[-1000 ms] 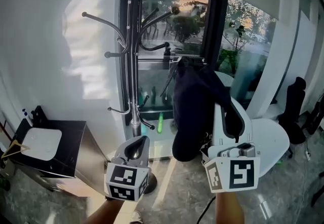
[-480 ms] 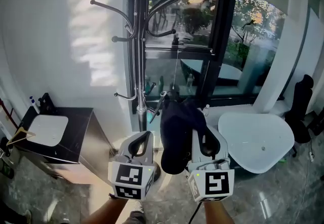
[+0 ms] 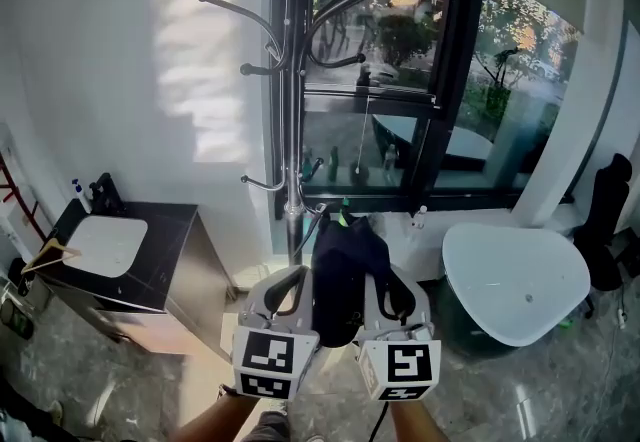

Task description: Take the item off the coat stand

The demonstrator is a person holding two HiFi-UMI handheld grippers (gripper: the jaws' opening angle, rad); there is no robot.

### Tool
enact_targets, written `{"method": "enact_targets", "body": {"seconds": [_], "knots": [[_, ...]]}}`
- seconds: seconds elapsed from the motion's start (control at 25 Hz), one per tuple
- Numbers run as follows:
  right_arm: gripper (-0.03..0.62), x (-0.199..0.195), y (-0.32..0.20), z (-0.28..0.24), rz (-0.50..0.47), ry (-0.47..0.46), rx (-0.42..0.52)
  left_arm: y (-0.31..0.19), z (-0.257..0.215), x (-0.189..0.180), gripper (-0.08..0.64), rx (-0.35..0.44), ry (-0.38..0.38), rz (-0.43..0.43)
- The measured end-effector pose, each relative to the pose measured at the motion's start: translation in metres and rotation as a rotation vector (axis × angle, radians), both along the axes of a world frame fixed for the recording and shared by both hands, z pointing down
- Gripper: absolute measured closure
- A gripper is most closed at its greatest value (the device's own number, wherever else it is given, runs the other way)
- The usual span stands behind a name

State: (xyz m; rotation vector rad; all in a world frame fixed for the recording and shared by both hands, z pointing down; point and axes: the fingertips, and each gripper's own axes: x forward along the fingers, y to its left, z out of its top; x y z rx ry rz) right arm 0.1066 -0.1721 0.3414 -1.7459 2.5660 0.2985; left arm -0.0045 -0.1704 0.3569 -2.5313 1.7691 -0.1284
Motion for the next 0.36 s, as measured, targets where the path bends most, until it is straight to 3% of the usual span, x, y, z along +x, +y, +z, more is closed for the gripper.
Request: {"method": "enact_targets", "body": {"seconds": [0.36], "knots": [[0.526,0.0028,-0.0036,0.0005,0.000,-0.012,0.001,-0.0018,0.0045,0.0028,0.555,-0.009,0.000,0.001]]}}
